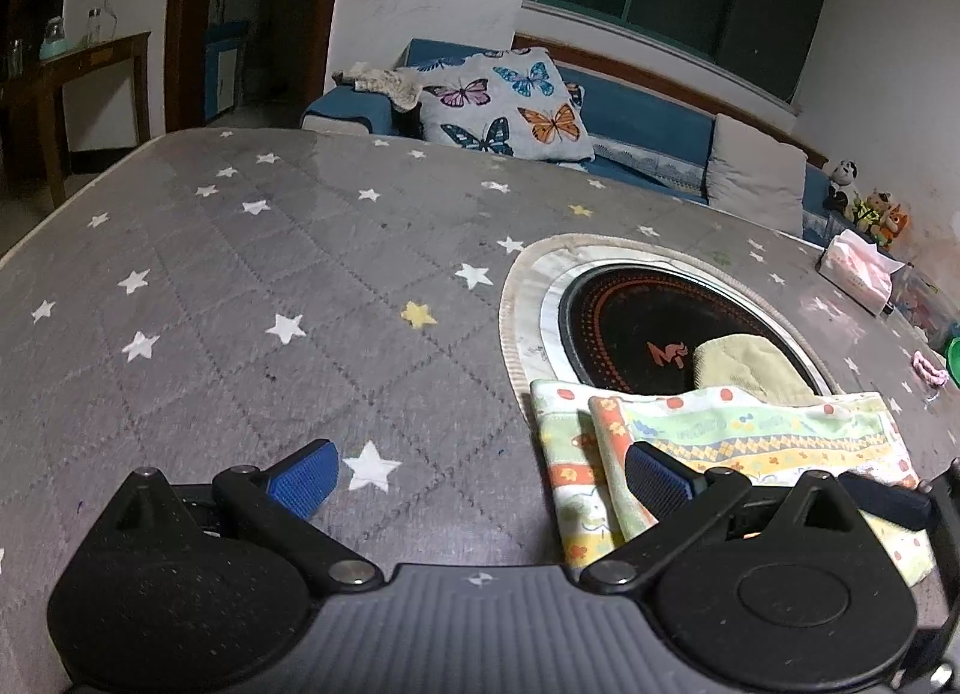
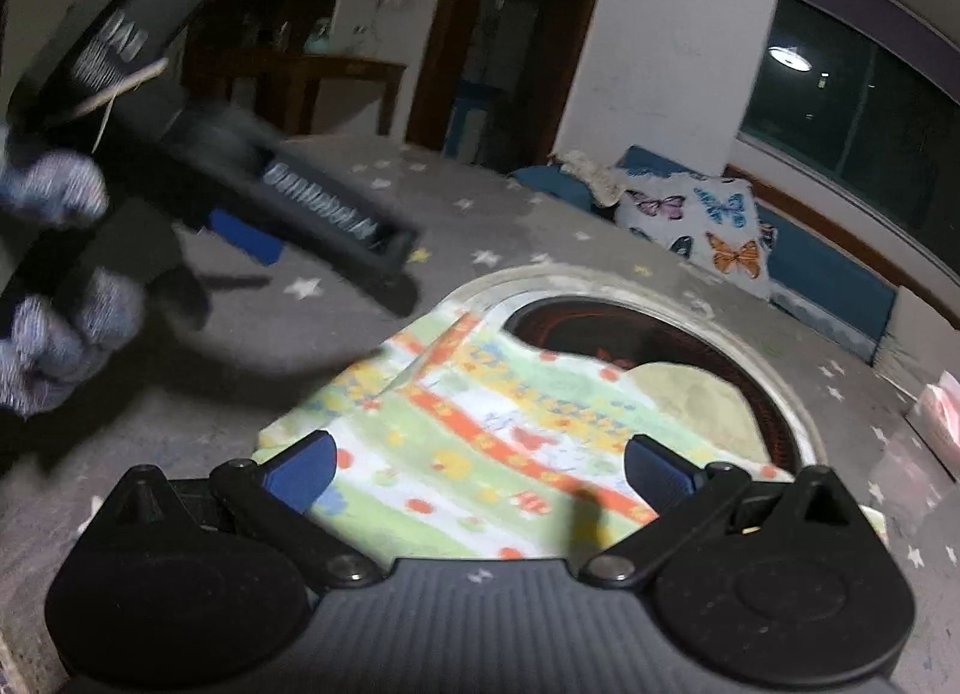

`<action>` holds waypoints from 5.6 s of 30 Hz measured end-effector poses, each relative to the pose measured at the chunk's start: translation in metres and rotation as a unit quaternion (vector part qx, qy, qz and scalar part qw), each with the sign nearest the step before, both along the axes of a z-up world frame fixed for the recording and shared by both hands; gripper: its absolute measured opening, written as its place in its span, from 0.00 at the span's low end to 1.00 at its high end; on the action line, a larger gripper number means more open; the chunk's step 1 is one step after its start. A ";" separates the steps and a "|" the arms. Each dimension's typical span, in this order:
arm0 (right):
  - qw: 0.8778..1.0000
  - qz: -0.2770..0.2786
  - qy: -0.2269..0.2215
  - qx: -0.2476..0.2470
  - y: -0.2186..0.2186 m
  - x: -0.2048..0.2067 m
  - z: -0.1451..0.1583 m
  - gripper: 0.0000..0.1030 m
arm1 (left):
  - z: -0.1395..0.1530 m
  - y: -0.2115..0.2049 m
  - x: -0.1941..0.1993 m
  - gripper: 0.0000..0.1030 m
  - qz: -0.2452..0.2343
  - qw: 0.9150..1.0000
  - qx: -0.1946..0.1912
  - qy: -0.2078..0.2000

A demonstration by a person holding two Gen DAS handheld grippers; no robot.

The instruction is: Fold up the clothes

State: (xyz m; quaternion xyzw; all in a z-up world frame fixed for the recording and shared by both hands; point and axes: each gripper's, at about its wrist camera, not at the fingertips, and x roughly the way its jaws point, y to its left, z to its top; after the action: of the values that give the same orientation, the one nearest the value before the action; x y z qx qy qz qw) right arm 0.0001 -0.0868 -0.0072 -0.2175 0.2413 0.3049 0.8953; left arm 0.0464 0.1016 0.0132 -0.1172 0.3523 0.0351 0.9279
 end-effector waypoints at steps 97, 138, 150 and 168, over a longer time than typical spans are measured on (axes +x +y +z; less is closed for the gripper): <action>0.954 -0.229 0.072 0.181 -0.216 0.099 0.040 0.07 | 0.025 -0.059 0.045 0.08 -0.088 0.978 -0.187 0.028; 0.934 -0.272 0.093 0.210 -0.264 0.118 0.023 0.07 | 0.053 -0.143 0.098 0.08 -0.140 0.983 -0.119 0.029; 0.923 -0.341 0.015 0.175 -0.330 0.119 0.076 0.07 | 0.062 -0.232 0.149 0.08 -0.213 0.970 -0.114 0.019; 0.904 -0.403 0.058 0.134 -0.362 0.140 0.030 0.30 | 0.021 -0.276 0.169 0.54 -0.223 0.973 0.003 0.061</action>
State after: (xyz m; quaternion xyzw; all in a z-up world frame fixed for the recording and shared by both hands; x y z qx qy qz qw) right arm 0.1403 -0.4489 0.0233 0.0383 0.3166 -0.0401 0.9469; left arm 0.2154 -0.1743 0.0344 -0.0309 0.4253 -0.1649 0.8894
